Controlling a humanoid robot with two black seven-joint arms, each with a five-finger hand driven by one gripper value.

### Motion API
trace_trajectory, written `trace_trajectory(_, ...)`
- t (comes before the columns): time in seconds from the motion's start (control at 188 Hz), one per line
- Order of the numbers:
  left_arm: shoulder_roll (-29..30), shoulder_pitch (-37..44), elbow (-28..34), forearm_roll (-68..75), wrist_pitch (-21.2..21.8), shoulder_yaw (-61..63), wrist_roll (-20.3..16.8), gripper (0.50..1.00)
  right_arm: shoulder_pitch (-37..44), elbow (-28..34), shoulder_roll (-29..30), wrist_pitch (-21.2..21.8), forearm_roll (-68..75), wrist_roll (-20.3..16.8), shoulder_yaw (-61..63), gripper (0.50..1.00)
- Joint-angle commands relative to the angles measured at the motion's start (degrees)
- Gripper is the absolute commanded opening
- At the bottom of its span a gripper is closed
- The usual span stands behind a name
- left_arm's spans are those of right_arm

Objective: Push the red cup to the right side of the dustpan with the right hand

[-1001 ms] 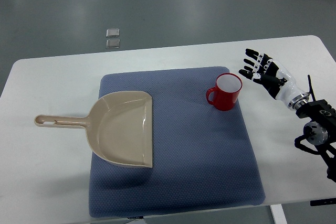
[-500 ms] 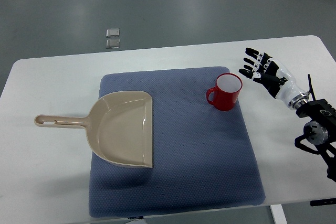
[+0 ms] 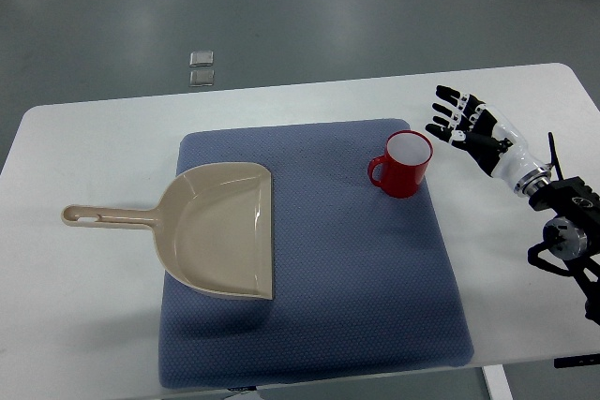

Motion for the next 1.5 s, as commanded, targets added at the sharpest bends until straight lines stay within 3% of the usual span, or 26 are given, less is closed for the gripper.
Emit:
trace_trajectory(0.0, 0.0, 0.0, 0.0, 0.0, 0.0, 0.0, 0.0, 1.000, 0.0, -0.1, 0.0, 0.1, 0.0, 0.5, -0.5, 0.934)
trace_trajectory(0.389, 0.0, 0.0, 0.0, 0.0, 0.0, 0.0, 0.0, 1.000, -0.4, -0.1, -0.9, 3.1, -0.1, 1.1, -0.6, 0.934)
trace_trajectory(1.496, 0.0, 0.0, 0.0, 0.0, 0.0, 0.0, 0.0, 1.000, -0.9, 0.0, -1.8, 3.1, -5.7, 8.1, -7.3, 0.932)
